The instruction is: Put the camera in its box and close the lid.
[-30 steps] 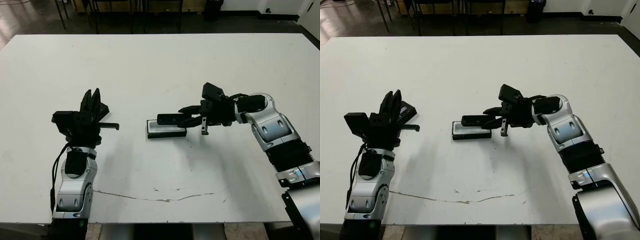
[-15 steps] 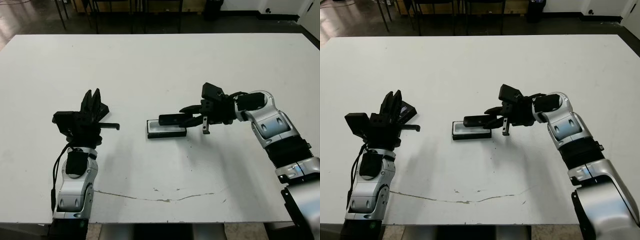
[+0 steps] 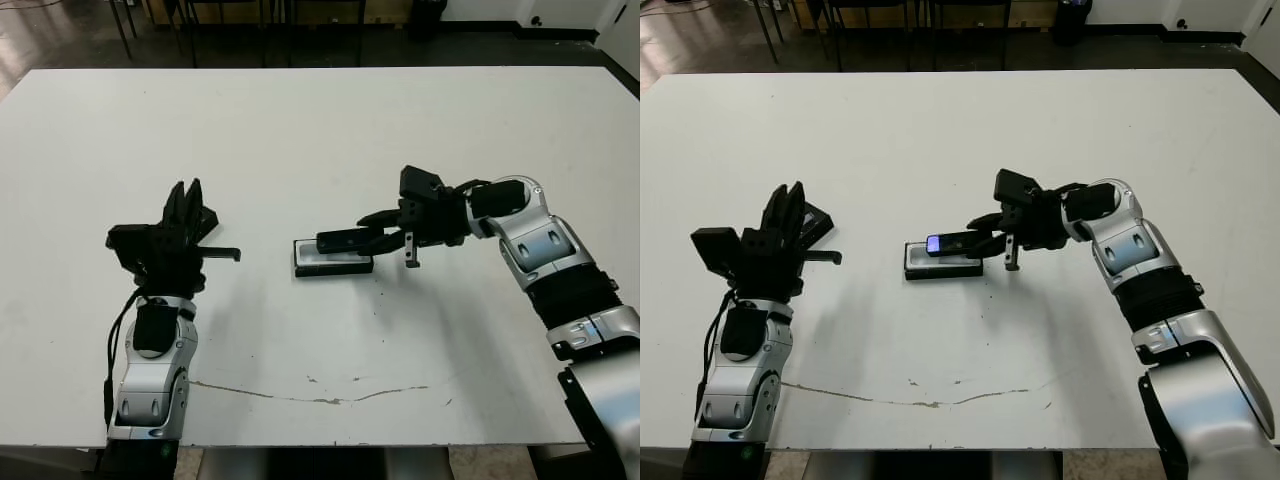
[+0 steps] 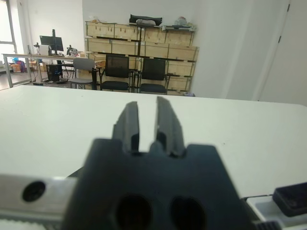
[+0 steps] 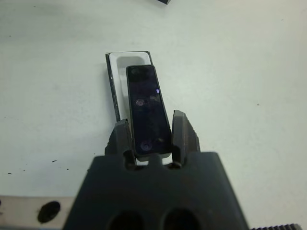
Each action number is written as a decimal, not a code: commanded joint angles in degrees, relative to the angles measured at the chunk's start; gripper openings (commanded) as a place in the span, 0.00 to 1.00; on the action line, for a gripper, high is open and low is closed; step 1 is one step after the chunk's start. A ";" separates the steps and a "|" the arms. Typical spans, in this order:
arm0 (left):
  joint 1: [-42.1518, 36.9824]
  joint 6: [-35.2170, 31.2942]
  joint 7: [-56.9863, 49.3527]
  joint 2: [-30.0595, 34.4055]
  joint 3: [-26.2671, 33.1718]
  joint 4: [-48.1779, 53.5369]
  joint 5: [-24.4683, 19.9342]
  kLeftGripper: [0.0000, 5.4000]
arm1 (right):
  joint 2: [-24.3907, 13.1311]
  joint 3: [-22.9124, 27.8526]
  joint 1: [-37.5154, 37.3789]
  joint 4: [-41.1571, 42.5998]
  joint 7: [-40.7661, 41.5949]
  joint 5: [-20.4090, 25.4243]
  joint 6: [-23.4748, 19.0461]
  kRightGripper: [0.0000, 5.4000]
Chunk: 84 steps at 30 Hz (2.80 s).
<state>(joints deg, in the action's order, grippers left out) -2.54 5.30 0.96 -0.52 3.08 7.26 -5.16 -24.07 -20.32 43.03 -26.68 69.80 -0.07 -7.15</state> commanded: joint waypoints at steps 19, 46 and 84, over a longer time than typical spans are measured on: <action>0.42 0.17 -0.29 -0.07 -0.10 -1.28 0.63 0.00 | 0.45 -2.43 0.88 0.32 -0.09 -4.15 0.64 0.01; 0.85 0.29 -1.13 -0.92 -0.44 -1.16 1.06 0.00 | 5.71 -7.56 3.09 0.73 -1.16 -8.24 0.12 0.01; 1.21 0.67 -0.93 -0.60 0.47 -1.61 1.31 0.00 | -7.39 9.61 -2.54 18.43 -4.37 4.89 -2.61 1.00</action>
<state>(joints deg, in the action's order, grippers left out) -1.95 6.09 -0.03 -1.76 3.33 6.63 -4.23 -32.58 -12.18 42.54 -8.35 66.94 3.09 -6.51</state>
